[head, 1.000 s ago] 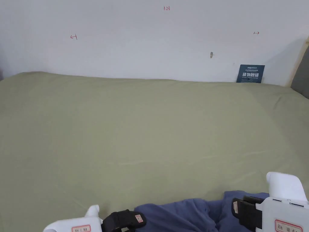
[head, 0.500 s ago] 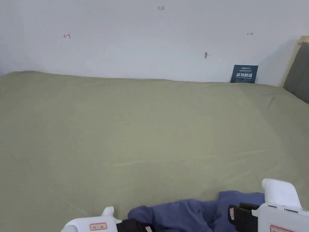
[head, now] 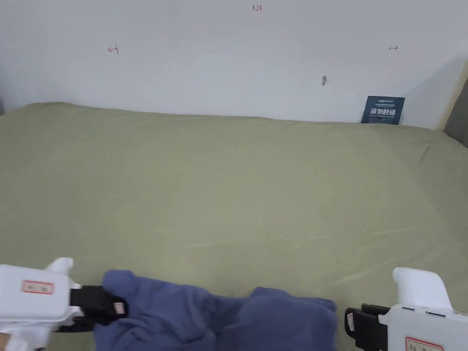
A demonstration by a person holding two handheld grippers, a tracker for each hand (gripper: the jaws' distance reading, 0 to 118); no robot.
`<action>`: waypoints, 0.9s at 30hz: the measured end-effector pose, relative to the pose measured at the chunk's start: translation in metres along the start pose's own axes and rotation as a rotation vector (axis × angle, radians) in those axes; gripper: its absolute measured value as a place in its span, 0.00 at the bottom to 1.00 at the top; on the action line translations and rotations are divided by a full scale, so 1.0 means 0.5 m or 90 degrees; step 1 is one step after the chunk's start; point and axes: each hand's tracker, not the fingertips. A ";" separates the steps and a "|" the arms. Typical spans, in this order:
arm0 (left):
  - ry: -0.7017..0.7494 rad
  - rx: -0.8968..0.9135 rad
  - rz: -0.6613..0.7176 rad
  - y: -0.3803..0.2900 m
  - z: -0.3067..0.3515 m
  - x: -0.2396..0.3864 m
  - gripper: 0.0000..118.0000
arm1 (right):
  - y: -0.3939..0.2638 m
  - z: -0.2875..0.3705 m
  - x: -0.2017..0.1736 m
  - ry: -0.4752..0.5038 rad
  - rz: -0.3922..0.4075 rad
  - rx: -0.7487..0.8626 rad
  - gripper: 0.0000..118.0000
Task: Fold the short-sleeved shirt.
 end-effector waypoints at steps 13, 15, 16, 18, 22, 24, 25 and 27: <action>-0.174 -0.078 -0.133 -0.045 -0.101 0.281 0.08 | -0.008 -0.003 -0.010 0.011 0.003 -0.009 0.01; -0.189 -0.116 -0.120 -0.061 -0.157 0.308 0.08 | -0.010 -0.001 -0.002 0.006 -0.004 -0.009 0.01; -0.193 -0.129 -0.114 -0.060 -0.183 0.305 0.08 | -0.012 0.001 0.001 0.003 -0.008 -0.009 0.01; -0.201 -0.132 -0.089 -0.072 -0.216 0.300 0.20 | -0.014 0.006 0.007 0.001 -0.010 -0.009 0.01; -0.313 -0.155 -0.005 -0.073 -0.253 0.256 0.83 | -0.017 0.006 0.015 0.000 -0.014 -0.008 0.01; -0.288 -0.131 -0.028 -0.080 -0.237 0.273 0.82 | -0.017 0.005 0.019 -0.002 -0.018 -0.008 0.01; -0.267 -0.102 -0.049 -0.076 -0.235 0.271 0.80 | -0.017 0.004 0.019 -0.002 -0.019 -0.008 0.01; -0.239 -0.056 -0.036 -0.070 -0.243 0.260 0.46 | -0.018 0.005 0.019 -0.001 -0.019 -0.007 0.01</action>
